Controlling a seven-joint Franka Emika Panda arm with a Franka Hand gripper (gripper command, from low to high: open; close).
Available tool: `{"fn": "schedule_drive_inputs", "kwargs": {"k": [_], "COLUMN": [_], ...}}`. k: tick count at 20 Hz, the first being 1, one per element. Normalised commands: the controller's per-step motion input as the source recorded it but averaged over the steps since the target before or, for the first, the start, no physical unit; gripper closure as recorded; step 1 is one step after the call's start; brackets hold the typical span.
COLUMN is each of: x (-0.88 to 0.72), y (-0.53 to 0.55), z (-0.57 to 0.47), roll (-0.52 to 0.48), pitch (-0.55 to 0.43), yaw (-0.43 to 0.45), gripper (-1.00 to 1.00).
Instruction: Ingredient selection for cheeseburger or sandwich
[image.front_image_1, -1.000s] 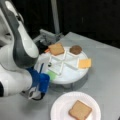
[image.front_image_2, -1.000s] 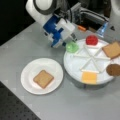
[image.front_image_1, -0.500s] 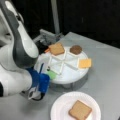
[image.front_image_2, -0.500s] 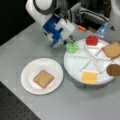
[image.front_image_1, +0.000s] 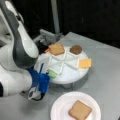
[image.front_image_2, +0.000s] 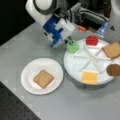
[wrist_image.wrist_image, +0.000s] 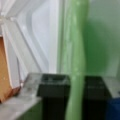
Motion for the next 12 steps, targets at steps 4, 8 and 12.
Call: {"fn": "schedule_drive_inputs", "kwargs": {"k": [4, 8, 12], "x": [0.05, 0.05, 0.03], "y": [-0.07, -0.06, -0.06], "z": [-0.01, 0.06, 0.13], "roll": [0.124, 0.107, 0.091], "pitch": [-0.098, -0.08, -0.051], "yaw": [-0.006, -0.013, -0.018], "gripper": [1.0, 1.0, 1.0]}}
